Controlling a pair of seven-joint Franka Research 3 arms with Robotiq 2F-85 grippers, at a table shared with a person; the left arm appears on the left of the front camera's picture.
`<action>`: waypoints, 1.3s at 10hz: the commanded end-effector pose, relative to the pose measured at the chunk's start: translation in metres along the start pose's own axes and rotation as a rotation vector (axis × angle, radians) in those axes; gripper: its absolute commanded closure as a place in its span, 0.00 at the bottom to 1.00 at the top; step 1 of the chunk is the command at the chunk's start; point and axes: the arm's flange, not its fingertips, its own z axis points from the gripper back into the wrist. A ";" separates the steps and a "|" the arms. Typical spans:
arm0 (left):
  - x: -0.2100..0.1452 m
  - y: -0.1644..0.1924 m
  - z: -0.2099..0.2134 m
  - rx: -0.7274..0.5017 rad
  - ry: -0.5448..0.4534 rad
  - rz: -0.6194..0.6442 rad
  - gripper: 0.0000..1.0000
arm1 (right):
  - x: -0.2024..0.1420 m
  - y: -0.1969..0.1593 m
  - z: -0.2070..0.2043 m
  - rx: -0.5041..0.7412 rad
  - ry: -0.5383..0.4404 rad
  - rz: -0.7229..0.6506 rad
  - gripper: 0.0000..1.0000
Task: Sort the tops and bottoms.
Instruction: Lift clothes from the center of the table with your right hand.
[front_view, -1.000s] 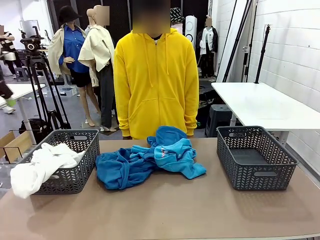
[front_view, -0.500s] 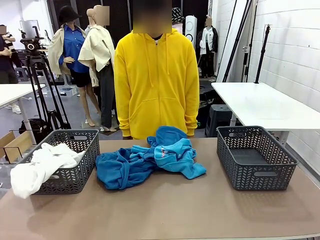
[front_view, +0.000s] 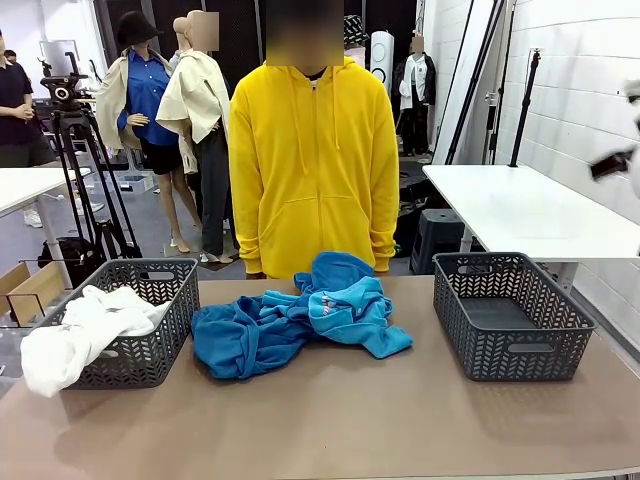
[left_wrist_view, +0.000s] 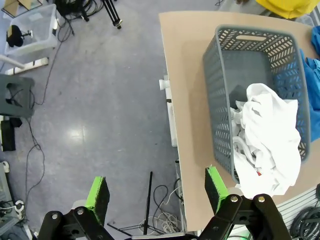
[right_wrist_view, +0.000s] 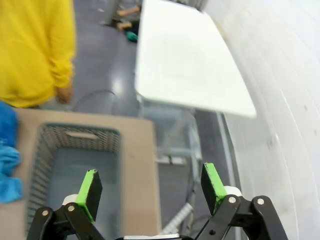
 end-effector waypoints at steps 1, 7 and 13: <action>-0.002 0.002 0.002 0.019 0.008 -0.013 0.00 | 0.025 0.051 0.007 0.147 -0.012 0.006 0.00; -0.002 0.002 0.002 0.019 0.008 -0.013 0.00 | 0.009 0.244 -0.010 0.402 0.116 0.240 0.00; -0.002 0.002 0.002 0.019 0.008 -0.013 0.00 | -0.043 0.284 -0.052 0.408 0.235 0.303 0.00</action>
